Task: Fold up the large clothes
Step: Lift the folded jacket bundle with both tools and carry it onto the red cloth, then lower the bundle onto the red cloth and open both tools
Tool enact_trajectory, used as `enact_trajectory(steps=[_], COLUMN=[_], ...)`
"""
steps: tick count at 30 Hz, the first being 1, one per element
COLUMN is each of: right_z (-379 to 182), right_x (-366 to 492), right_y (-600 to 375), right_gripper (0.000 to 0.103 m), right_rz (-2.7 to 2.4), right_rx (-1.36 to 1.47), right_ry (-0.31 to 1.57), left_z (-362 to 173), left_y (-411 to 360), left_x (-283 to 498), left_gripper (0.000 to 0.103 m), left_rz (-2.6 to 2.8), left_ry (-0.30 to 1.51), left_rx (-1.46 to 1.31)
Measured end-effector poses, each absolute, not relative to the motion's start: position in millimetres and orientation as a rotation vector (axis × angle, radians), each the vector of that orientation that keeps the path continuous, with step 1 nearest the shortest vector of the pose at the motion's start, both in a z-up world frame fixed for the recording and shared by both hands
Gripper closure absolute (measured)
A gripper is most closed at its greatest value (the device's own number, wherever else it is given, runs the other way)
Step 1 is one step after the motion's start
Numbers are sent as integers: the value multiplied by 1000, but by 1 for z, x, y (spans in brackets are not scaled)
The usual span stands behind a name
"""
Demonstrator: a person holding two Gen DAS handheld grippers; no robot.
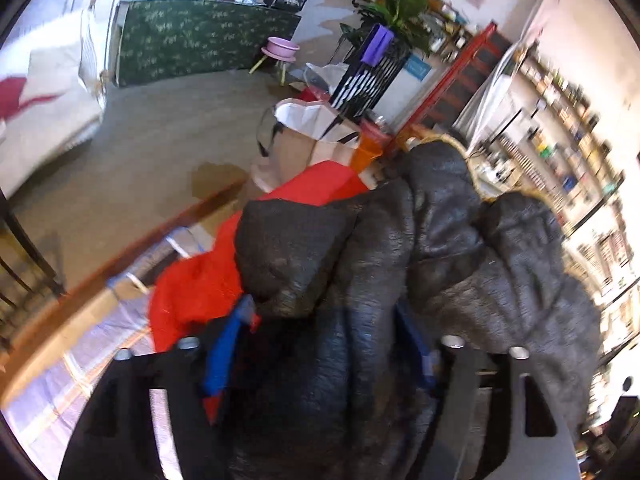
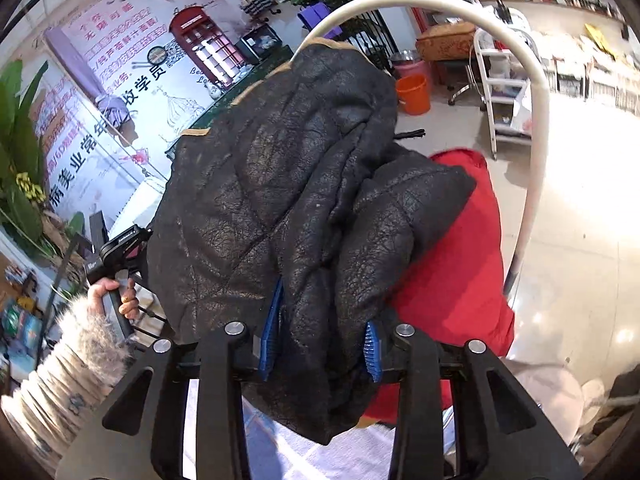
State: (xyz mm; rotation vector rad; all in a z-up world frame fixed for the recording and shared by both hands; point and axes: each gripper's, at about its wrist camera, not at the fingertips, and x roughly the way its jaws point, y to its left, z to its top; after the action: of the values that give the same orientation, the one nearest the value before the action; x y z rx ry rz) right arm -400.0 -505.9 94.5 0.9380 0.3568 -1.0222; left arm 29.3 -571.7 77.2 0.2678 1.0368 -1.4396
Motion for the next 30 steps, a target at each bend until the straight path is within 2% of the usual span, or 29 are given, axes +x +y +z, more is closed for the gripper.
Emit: enact_trajectory(steps=[4, 7, 14, 18, 19, 20, 25, 30], right_z=[84, 88, 108, 138, 149, 164, 206, 218], right_x=[-401, -401, -413, -415, -420, -422, -397, -345], right_y=[-498, -497, -520, -515, -512, -507, -490, -476], right_gripper=[60, 55, 44, 35, 24, 17, 16, 16], right_rz=[-1008, -1003, -1005, -1074, -1109, -1164, -1210, -1133], right_rx=[1028, 1030, 1083, 1042, 1003, 952, 778, 714], right_ry=[316, 329, 331, 377, 382, 394, 541, 681], left_z=[68, 80, 156, 189, 197, 204, 218, 218], left_y=[-581, -582, -542, -513, -507, -498, -470, -452], left_x=[62, 56, 46, 23, 18, 9, -47, -101], left_gripper=[8, 6, 6, 6, 6, 6, 6, 6], left_rz=[-1375, -1344, -1248, -1225, -1227, -1234, -1264, -1262], left_ry=[1072, 993, 819, 798, 782, 747, 579, 568], left_rx=[270, 312, 304, 392, 424, 463, 724, 894])
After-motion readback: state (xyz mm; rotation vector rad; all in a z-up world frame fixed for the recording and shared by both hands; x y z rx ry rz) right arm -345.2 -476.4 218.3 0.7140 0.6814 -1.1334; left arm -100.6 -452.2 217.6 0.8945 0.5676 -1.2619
